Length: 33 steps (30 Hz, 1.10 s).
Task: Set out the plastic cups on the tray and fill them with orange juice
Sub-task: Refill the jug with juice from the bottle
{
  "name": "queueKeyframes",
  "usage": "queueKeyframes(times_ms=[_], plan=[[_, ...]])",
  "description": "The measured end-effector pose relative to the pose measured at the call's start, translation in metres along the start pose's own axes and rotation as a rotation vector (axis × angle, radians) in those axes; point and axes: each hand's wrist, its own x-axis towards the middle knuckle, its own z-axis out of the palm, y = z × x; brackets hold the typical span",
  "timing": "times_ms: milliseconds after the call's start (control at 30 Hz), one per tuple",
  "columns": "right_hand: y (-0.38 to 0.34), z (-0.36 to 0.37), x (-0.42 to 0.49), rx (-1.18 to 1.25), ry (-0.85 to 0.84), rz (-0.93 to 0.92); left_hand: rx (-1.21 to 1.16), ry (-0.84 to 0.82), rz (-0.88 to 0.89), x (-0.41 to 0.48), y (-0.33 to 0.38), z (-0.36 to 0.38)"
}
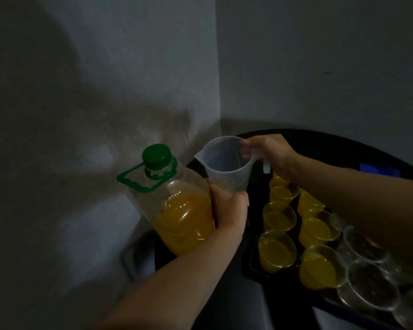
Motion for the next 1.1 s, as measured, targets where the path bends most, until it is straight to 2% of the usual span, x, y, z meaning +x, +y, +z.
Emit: queueKeyframes(times_ms=[300,667,1100], plan=[[0.009,0.005,-0.004,-0.049,-0.047,-0.019,0.074,0.03,-0.02,-0.006,-0.005,-0.001],[0.009,0.002,-0.015,-0.17,0.021,-0.068,0.174,-0.013,-0.016,-0.013,-0.01,-0.002],[-0.027,-0.023,-0.069,-0.167,0.182,-0.097,0.093,-0.105,-0.015,-0.056,-0.03,-0.004]])
